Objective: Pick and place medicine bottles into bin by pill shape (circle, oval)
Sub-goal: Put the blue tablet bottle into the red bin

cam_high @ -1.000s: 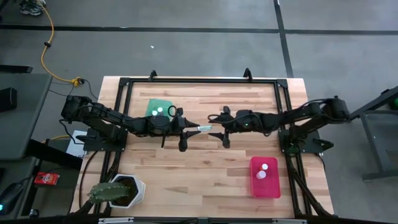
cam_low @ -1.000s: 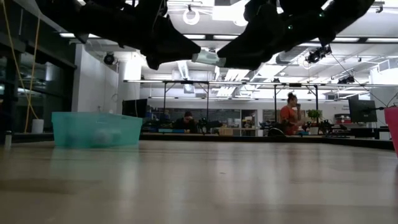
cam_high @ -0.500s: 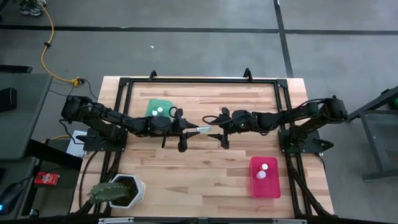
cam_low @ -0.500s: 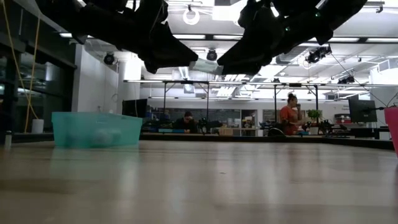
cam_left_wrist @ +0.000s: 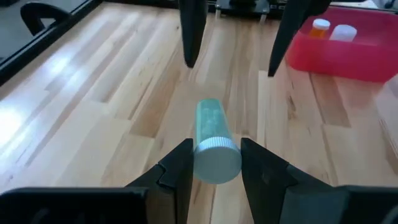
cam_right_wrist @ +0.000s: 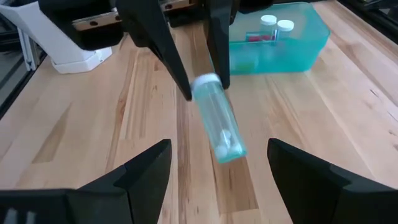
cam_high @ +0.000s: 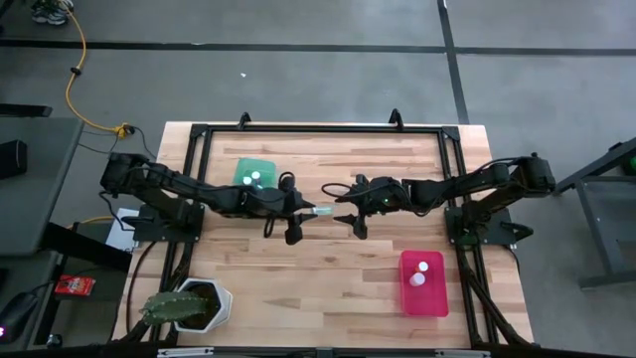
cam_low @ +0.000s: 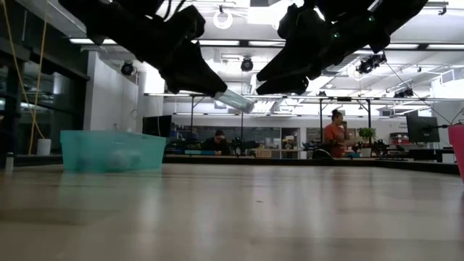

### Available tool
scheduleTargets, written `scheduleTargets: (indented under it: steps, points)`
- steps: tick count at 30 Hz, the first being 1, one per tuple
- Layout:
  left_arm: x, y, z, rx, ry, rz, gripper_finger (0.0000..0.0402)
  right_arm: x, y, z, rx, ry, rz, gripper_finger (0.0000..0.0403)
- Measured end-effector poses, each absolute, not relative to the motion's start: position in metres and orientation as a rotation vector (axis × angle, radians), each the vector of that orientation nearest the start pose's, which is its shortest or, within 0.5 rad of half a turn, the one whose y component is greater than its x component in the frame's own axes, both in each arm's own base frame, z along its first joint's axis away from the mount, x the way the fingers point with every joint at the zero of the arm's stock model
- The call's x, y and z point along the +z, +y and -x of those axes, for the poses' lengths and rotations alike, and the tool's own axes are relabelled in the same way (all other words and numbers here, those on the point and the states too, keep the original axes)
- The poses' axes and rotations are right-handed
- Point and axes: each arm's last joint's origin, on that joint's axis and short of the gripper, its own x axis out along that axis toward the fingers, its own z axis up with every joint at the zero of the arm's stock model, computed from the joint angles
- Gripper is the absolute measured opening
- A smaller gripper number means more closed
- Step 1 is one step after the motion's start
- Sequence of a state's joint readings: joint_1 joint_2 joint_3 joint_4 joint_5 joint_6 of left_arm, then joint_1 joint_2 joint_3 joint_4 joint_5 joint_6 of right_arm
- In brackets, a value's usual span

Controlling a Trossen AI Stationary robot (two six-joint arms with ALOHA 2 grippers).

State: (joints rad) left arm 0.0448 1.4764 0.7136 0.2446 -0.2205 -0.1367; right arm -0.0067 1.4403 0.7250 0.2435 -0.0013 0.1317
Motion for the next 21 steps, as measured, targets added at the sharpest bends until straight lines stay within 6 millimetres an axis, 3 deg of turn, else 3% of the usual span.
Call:
scheduleTargets:
  steps: [13, 21]
  points:
    - [0.177, 0.019, -0.334, 0.283, 0.647, 0.064, 0.0106, 0.2, -0.002, -0.293, -0.043, 0.535, -0.14, 0.0259]
    - [0.19, 0.019, -0.343, 0.283, 0.638, 0.069, 0.0107, 0.188, -0.001, -0.298, -0.021, 0.578, -0.136, 0.0259]
